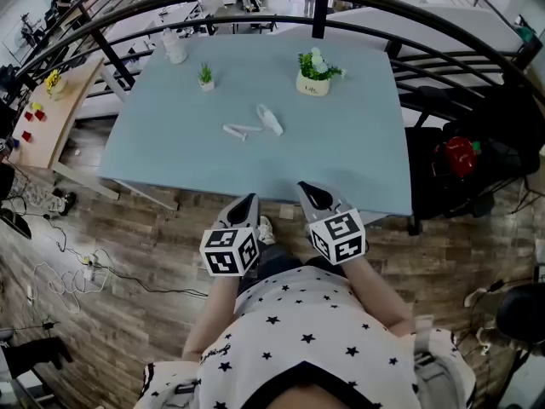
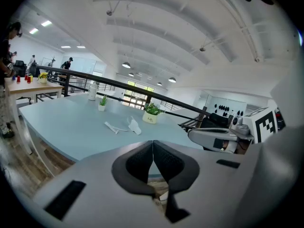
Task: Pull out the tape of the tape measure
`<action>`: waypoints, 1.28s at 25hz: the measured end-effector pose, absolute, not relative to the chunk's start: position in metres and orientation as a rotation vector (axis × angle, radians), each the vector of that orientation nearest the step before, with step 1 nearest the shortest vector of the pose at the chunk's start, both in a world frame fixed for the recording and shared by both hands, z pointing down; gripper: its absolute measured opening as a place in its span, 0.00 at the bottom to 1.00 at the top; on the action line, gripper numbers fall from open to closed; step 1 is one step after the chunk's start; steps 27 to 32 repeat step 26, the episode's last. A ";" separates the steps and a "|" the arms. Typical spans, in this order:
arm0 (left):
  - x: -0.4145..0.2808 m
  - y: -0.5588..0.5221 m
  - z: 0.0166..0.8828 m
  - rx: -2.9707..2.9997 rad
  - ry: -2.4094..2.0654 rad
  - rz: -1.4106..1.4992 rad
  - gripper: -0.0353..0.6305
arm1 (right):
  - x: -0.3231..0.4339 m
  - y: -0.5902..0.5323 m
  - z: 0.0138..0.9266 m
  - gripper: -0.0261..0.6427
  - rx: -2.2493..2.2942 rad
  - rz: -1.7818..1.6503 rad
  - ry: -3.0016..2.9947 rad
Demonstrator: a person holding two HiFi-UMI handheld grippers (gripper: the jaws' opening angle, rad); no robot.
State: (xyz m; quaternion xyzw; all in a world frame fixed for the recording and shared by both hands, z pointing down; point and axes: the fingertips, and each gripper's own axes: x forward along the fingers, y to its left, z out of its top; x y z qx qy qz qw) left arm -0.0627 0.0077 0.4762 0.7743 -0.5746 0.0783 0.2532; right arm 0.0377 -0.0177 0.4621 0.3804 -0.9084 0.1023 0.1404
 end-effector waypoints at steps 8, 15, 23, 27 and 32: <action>-0.063 0.005 0.475 2.107 -1.549 0.207 0.06 | 0.038 -0.020 0.461 0.05 1.114 0.268 -2.617; -0.067 0.004 0.477 2.100 -1.550 0.206 0.06 | 0.033 -0.021 0.462 0.05 1.099 0.282 -2.630; -0.063 -0.001 0.477 2.104 -1.540 0.209 0.06 | 0.033 -0.025 0.464 0.05 1.082 0.305 -2.635; -0.060 -0.003 0.478 2.103 -1.541 0.210 0.06 | 0.035 -0.027 0.464 0.05 1.080 0.310 -2.636; -0.060 -0.003 0.478 2.103 -1.541 0.210 0.06 | 0.035 -0.027 0.464 0.05 1.080 0.310 -2.636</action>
